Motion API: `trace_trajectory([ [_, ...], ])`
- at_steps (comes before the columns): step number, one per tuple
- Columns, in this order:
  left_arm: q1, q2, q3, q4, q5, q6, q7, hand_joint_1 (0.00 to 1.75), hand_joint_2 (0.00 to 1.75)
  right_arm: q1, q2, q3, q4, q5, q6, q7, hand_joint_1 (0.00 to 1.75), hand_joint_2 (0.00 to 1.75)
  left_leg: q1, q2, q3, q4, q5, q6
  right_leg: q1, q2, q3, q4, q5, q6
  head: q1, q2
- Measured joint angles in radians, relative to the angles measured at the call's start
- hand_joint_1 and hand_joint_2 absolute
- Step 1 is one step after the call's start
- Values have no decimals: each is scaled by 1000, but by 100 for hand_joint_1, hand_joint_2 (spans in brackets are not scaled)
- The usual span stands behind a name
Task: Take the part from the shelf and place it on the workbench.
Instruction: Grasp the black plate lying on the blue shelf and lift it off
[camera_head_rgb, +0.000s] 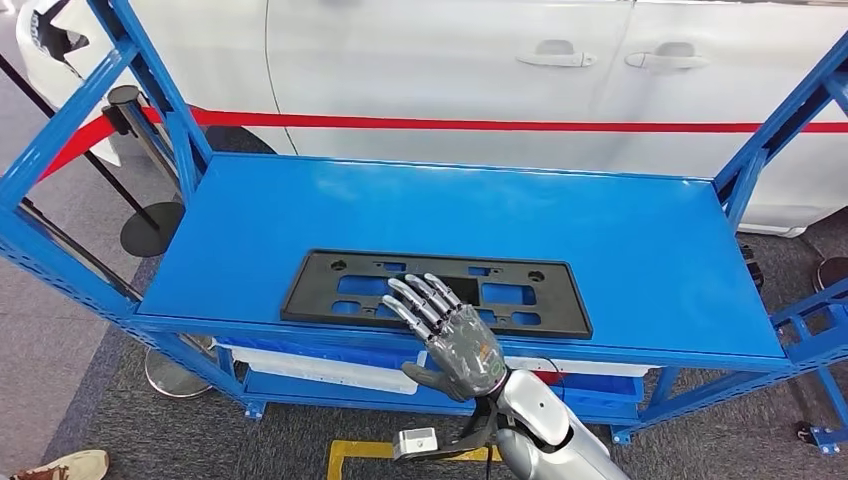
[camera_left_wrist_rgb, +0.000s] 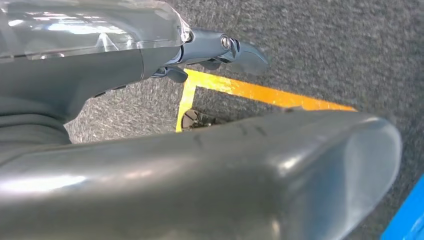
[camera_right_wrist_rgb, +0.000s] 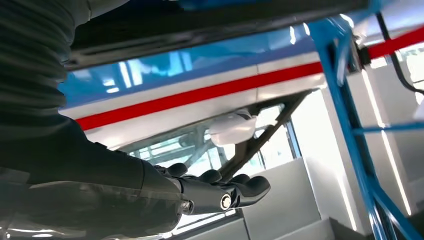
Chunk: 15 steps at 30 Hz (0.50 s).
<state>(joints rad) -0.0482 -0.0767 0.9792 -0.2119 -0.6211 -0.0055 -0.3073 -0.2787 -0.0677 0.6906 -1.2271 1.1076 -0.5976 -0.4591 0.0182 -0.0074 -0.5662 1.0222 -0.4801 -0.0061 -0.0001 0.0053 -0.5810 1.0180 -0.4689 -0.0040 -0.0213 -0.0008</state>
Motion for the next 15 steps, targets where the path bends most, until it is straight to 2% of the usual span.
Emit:
trace_trajectory([
  [2,0,0,0,0,-4,-2,-5,0,0,-3,0,3,33,23,-9,9,0,175,-1,1,-10,34,-28,-8,-6,-3,10,-16,6,-10,-1,0],
  [3,1,0,0,0,-6,-2,-6,0,0,-5,1,5,48,33,-14,14,0,175,0,1,-30,82,-58,-10,-7,-5,14,-21,7,-14,-1,0],
  [5,2,0,0,0,-10,-4,-7,0,0,-8,2,7,77,58,-25,33,0,175,0,2,-92,218,-120,-13,-4,-7,15,-21,7,-18,-1,0],
  [6,4,0,0,0,-12,-4,-7,0,0,-9,5,7,93,72,-32,46,0,175,0,2,-117,269,-136,-15,-2,-8,15,-21,6,-19,-1,0],
  [7,5,0,0,0,-15,-4,-7,0,0,-9,9,8,110,85,-41,56,0,175,0,2,-125,286,-132,-15,-1,-8,15,-19,6,-20,-1,0],
  [8,6,0,1,0,-18,-4,-6,0,0,-11,17,8,127,97,-51,66,0,175,0,2,-115,262,-109,-15,0,-7,15,-18,5,-20,-1,0],
  [10,6,2,1,0,-24,-3,-4,0,0,-17,37,8,155,114,-69,77,0,175,0,2,-52,131,-37,-10,0,-4,16,-12,1,-18,-1,0],
  [11,4,2,3,0,-25,-3,-3,0,0,-22,48,8,167,118,-76,81,0,175,-2,2,-22,66,-14,-6,2,-3,14,-6,-2,-15,-1,0],
  [12,3,3,4,0,-27,-2,-2,0,0,-29,58,8,177,119,-82,85,0,175,-3,2,-4,24,-1,-3,3,-2,10,-1,-4,-11,-1,0],
  [13,3,3,6,0,-28,-1,-2,0,0,-35,68,8,187,119,-86,89,0,175,-4,1,2,7,-1,1,4,-1,6,3,-4,-7,-1,0],
  [15,3,2,8,0,-29,0,-1,0,0,-44,85,7,201,117,-89,94,0,175,-5,1,1,3,1,9,5,0,2,5,-4,1,0,0],
])
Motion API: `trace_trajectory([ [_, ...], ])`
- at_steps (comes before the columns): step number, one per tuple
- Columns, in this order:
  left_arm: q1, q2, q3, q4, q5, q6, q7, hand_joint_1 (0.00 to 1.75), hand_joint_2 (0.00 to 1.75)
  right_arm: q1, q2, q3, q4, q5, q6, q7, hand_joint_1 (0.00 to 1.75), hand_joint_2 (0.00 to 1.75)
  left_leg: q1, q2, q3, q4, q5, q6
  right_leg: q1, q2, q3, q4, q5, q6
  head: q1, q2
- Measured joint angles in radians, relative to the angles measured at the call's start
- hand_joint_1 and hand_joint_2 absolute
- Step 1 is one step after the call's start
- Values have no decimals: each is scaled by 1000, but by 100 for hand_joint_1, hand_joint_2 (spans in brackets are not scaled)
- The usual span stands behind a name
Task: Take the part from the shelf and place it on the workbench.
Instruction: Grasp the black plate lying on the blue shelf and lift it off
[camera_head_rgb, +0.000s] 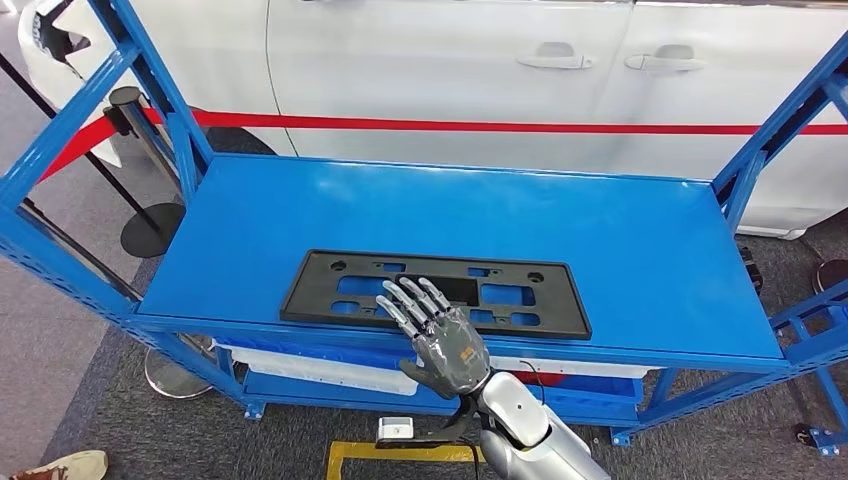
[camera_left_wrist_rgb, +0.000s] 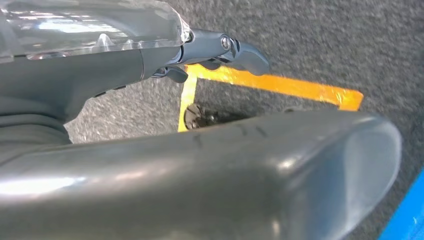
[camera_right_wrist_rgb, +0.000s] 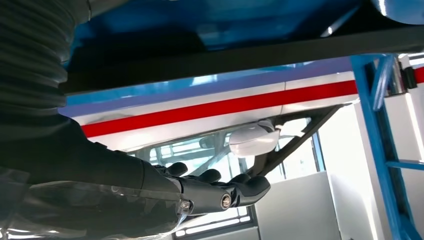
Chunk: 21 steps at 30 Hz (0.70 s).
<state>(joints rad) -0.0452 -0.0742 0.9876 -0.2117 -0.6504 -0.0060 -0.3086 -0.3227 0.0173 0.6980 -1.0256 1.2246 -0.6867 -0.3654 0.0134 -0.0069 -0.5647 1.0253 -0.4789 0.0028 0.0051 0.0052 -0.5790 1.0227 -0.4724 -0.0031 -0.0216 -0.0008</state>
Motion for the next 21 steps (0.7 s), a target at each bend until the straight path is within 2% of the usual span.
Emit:
trace_trajectory([
  [2,1,0,1,0,0,0,0,0,0,-7,9,-1,8,-1,-1,1,0,175,3,1,2,-8,6,11,-1,0,-8,22,-19,11,1,0],
  [3,1,0,1,0,-1,0,0,0,0,-12,12,-1,12,-2,-2,2,0,175,6,2,3,-12,9,16,-3,-1,-23,57,-43,16,2,0],
  [5,0,1,1,0,-2,0,-1,0,0,-18,16,-2,21,0,-5,8,0,175,6,2,2,-13,10,20,-9,-2,-79,182,-107,26,3,0],
  [6,0,1,1,0,-5,0,-1,0,0,-20,20,-4,27,5,-6,14,0,175,6,2,2,-12,10,20,-12,-2,-108,242,-128,29,3,0],
  [7,0,2,1,0,-7,0,-1,0,0,-22,24,-8,31,14,-7,22,0,175,6,2,2,-12,10,20,-14,-2,-126,276,-132,31,3,0],
  [8,0,2,2,0,-10,0,-1,0,0,-25,30,-12,36,27,-7,31,0,175,6,1,3,-12,10,19,-16,-2,-124,269,-114,31,3,0],
  [9,0,2,2,0,-14,0,-1,0,0,-31,36,-18,39,45,-8,40,0,175,6,1,5,-12,9,18,-17,-2,-102,221,-79,29,3,0],
  [11,0,2,2,0,-19,0,-1,0,0,-47,52,-30,47,84,-8,53,0,175,4,0,9,-12,6,14,-15,-2,-36,84,-11,20,3,0],
  [12,-1,2,2,0,-22,0,-1,0,0,-56,59,-35,52,105,-9,56,0,175,3,0,8,-11,5,10,-13,-2,-13,32,5,15,3,0],
  [14,-1,2,2,0,-27,0,-2,0,0,-67,73,-42,65,136,-10,58,0,175,1,0,6,-12,5,0,-7,-1,-1,1,4,9,3,0],
  [17,-2,4,2,0,-31,0,-2,0,0,-73,93,-50,82,159,-10,59,0,175,2,1,3,-1,-8,-17,-13,-2,4,-15,9,-5,3,0],
  [19,-2,5,2,0,-31,0,-2,0,0,-81,105,-53,93,175,-11,69,0,175,3,1,-33,83,-60,-23,-15,-4,8,-24,13,-16,2,0],
  [21,-2,6,2,0,-34,-1,-2,0,0,-94,114,-53,117,201,-11,90,0,175,4,1,-97,218,-118,-28,-12,-5,8,-23,13,-22,2,0],
])
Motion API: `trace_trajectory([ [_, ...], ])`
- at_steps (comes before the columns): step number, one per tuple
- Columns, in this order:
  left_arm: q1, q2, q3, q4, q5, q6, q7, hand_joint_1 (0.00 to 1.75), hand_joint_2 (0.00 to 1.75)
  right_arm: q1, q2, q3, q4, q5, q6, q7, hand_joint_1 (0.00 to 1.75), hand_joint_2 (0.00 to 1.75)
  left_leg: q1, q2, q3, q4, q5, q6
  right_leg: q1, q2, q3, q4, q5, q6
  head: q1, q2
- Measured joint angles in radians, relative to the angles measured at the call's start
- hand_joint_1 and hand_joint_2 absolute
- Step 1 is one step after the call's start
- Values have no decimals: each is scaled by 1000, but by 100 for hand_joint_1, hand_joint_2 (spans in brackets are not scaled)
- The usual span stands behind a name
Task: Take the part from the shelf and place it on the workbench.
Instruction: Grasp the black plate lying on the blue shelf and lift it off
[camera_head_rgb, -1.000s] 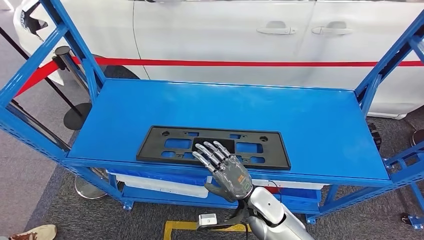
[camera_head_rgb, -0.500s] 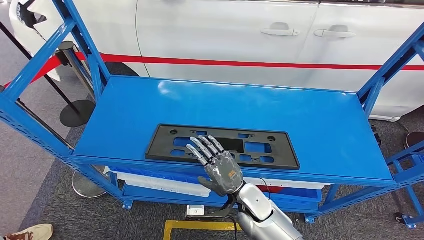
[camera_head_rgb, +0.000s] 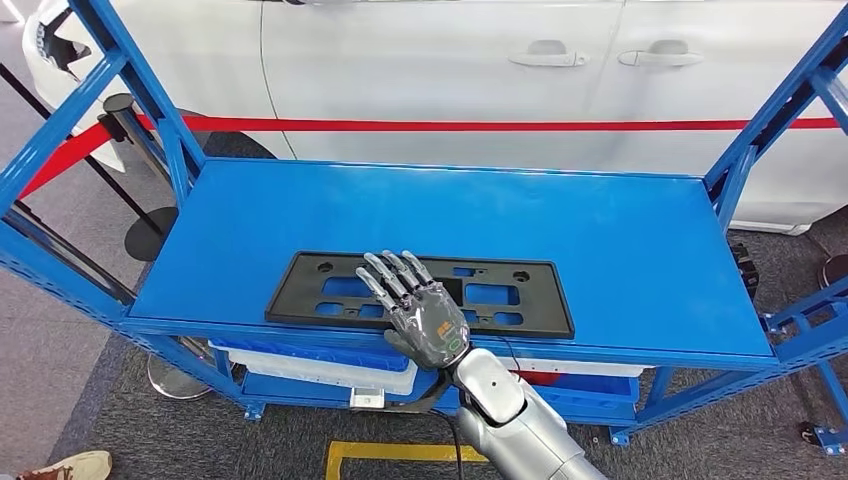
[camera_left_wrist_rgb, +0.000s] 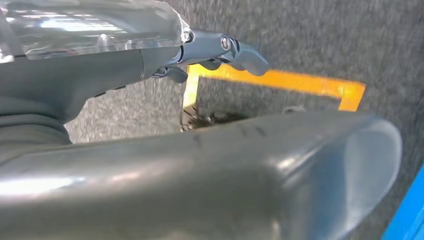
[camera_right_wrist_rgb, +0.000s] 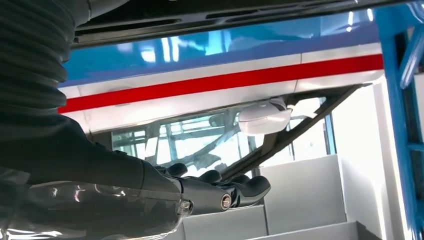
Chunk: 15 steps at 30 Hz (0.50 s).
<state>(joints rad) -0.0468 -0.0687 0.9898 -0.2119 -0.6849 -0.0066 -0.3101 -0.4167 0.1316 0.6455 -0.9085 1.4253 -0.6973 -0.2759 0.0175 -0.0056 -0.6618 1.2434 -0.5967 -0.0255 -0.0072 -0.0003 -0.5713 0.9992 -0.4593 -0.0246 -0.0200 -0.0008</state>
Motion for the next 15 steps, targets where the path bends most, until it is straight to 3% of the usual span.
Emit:
trace_trajectory([
  [1,0,0,0,0,-2,0,1,0,0,-9,5,1,20,13,0,12,0,175,1,0,-22,45,-9,-2,1,0,0,1,-1,-1,0,0],
  [2,0,1,0,0,-4,-1,2,0,0,-20,11,2,41,24,0,24,0,175,1,0,-28,52,1,-4,2,0,0,3,-1,-1,0,0],
  [3,-1,2,0,0,-7,-2,2,0,0,-32,17,5,63,33,0,36,0,175,2,0,-15,20,30,-4,2,1,0,6,-3,-1,0,0],
  [4,-3,4,0,0,-9,-2,2,0,0,-44,23,9,83,41,0,49,0,175,3,1,12,-42,68,-4,2,2,1,10,-5,0,0,0],
  [6,-9,7,0,0,-14,-4,3,0,0,-71,32,20,119,61,0,78,0,175,3,0,67,-162,116,0,5,3,-4,22,-13,8,0,0],
  [8,-13,7,0,0,-17,-6,4,0,0,-93,39,33,151,84,0,103,0,175,0,-1,83,-205,121,10,9,4,-11,31,-15,16,1,0],
  [11,-13,8,0,0,-19,-8,4,0,0,-109,45,53,189,120,0,138,0,175,1,-1,82,-212,128,27,8,4,-17,39,-21,28,2,0],
  [13,-14,8,1,0,-20,-12,3,0,0,-123,47,69,212,135,0,158,0,175,4,0,82,-216,132,38,4,3,-44,102,-63,39,5,0],
  [15,-15,9,2,0,-20,-15,3,0,0,-135,48,84,238,141,0,171,0,175,4,1,80,-217,133,43,1,3,-104,230,-125,47,7,0],
])
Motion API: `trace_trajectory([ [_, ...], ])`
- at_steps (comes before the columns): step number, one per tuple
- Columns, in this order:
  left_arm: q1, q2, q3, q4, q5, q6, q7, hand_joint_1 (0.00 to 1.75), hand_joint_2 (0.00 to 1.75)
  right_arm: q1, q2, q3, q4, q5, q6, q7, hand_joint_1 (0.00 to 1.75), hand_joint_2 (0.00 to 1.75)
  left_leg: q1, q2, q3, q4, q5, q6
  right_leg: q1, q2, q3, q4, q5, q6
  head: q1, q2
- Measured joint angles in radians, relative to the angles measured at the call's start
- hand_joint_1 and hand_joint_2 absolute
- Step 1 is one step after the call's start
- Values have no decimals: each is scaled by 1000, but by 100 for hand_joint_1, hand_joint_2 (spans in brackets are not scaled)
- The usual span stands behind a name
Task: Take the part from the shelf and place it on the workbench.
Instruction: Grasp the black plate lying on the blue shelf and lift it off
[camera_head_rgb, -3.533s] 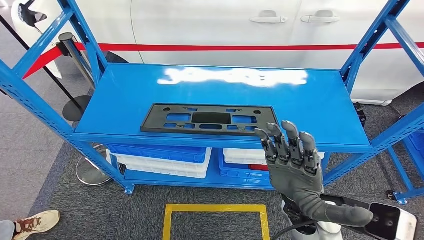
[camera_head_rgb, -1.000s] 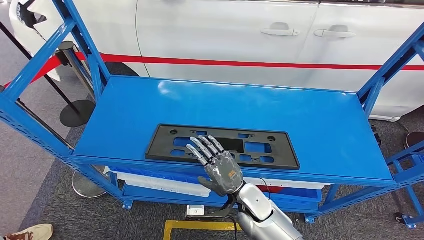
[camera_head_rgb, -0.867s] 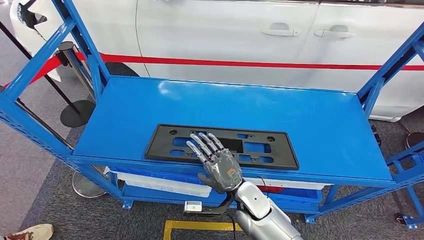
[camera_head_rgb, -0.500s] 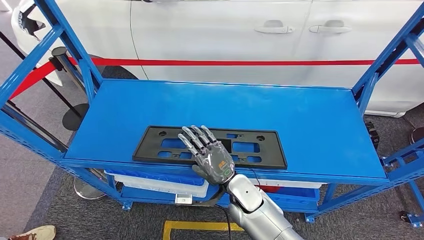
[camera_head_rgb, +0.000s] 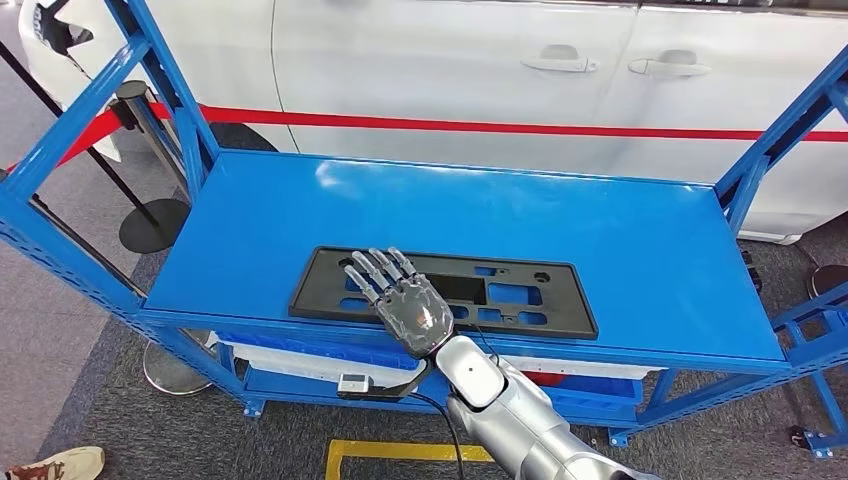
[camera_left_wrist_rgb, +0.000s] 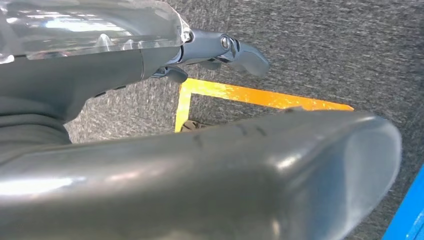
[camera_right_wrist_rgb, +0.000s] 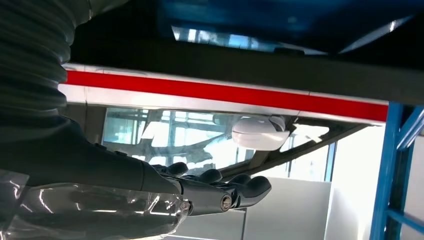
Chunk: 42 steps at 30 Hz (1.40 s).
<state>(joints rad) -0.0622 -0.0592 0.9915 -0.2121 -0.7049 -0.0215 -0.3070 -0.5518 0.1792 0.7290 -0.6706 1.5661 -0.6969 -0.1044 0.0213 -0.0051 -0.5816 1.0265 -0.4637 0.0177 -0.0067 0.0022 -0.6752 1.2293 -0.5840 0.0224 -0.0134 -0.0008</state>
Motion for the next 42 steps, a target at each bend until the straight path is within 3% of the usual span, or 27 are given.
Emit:
trace_trajectory([
  [1,0,0,1,0,0,-1,0,0,0,-3,0,6,12,1,0,4,0,175,0,0,0,0,0,1,-1,0,-27,55,-17,2,0,0],
  [2,0,1,2,0,0,-1,0,0,0,-5,0,11,21,2,0,6,0,175,-1,0,0,0,0,1,-1,0,-40,79,-15,2,0,0],
  [3,0,2,2,0,0,-2,0,0,0,-7,1,15,28,2,0,8,0,175,-1,-1,2,0,-1,1,-1,0,-33,62,7,1,0,0],
  [5,0,2,3,0,-1,-2,0,0,0,-16,1,18,39,2,1,13,0,175,-1,-2,6,0,-2,0,1,0,24,-63,80,-9,0,0],
  [7,-1,1,4,0,-2,-3,0,0,0,-26,1,19,52,2,5,27,0,175,-2,-3,5,-1,-2,-6,9,0,76,-175,119,-22,0,0],
  [9,-1,0,4,0,-6,-4,0,0,0,-37,2,21,65,3,18,53,0,175,-2,-3,2,-4,0,-16,15,2,86,-205,121,-28,1,0],
  [12,-1,2,5,0,-10,-5,0,0,0,-54,7,26,89,3,45,116,0,175,-4,-1,1,6,-14,-32,7,1,95,-226,130,-38,1,0],
  [14,-2,3,6,0,-12,-5,-1,0,0,-63,11,27,110,3,54,162,0,175,-3,-1,-36,93,-69,-36,3,-3,102,-238,136,-46,-1,0],
  [16,0,3,8,0,-14,-5,-1,0,0,-67,12,27,130,3,58,200,2,175,-2,0,-94,222,-126,-40,4,-5,101,-237,136,-50,-2,0],
  [17,1,3,9,0,-15,-5,-1,0,0,-69,12,27,137,3,60,214,11,175,-1,0,-110,260,-133,-42,4,-5,101,-236,136,-50,-2,0],
  [18,2,4,10,0,-16,-5,-1,0,0,-72,12,27,144,3,63,226,42,175,-1,0,-109,260,-121,-44,4,-5,101,-234,135,-49,-2,0],
  [19,3,4,11,0,-16,-4,0,0,0,-75,12,26,150,3,65,235,79,175,0,0,-89,220,-92,-45,3,-4,102,-232,134,-48,-2,0],
  [21,1,6,13,0,-16,-2,-1,0,0,-81,12,24,161,3,71,247,147,175,2,0,-21,84,-30,-44,4,-2,100,-223,129,-41,-2,0],
  [22,0,7,14,0,-16,-1,-1,0,0,-84,11,21,167,2,73,251,158,175,1,0,4,33,-14,-40,5,0,98,-217,127,-36,-2,0],
  [24,0,7,18,0,-15,1,-1,0,0,-89,10,12,177,1,72,257,166,175,-2,-2,18,-1,-12,-29,9,3,92,-211,126,-26,0,0],
  [26,1,6,22,0,-15,3,-1,0,0,-90,9,0,188,1,69,258,167,175,-2,-1,16,-3,-6,-15,7,4,91,-209,126,-17,0,0],
  [28,0,6,25,0,-15,5,-2,0,0,-91,6,-14,199,1,67,256,167,175,0,1,14,-7,0,-3,3,3,74,-170,96,-7,2,0],
  [31,0,8,29,0,-16,6,-5,0,0,-89,4,-34,213,1,64,254,169,175,0,2,6,-8,4,6,-1,2,-10,9,2,5,4,0],
  [32,0,9,29,0,-17,6,-6,0,0,-88,4,-39,218,1,63,254,169,175,0,2,4,-8,5,6,-1,2,-32,55,-11,7,4,0],
  [33,1,10,30,0,-17,6,-6,0,0,-86,4,-43,221,0,63,254,170,175,-1,2,4,-8,5,7,-1,2,-37,65,-3,6,4,0],
  [34,1,10,30,0,-17,5,-7,0,0,-85,3,-47,224,0,63,254,171,175,-2,1,5,-7,5,6,0,2,-23,36,23,2,4,0],
  [37,0,10,30,0,-18,3,-11,0,0,-87,3,-57,227,1,62,254,173,175,-5,-2,8,-8,4,3,9,3,71,-157,115,-20,3,0],
  [39,0,9,30,0,-19,1,-16,0,0,-88,3,-61,227,2,62,254,175,175,-5,-3,5,-9,5,-6,16,4,93,-211,124,-30,4,0],
  [41,0,10,30,0,-23,0,-29,0,0,-89,3,-64,227,4,61,250,161,175,-5,-3,5,-14,6,-18,12,4,98,-225,127,-35,5,0],
  [42,0,11,30,0,-26,0,-40,0,0,-89,3,-66,227,2,60,245,120,175,-6,-2,6,-11,0,-23,9,3,104,-235,131,-38,5,0],
])
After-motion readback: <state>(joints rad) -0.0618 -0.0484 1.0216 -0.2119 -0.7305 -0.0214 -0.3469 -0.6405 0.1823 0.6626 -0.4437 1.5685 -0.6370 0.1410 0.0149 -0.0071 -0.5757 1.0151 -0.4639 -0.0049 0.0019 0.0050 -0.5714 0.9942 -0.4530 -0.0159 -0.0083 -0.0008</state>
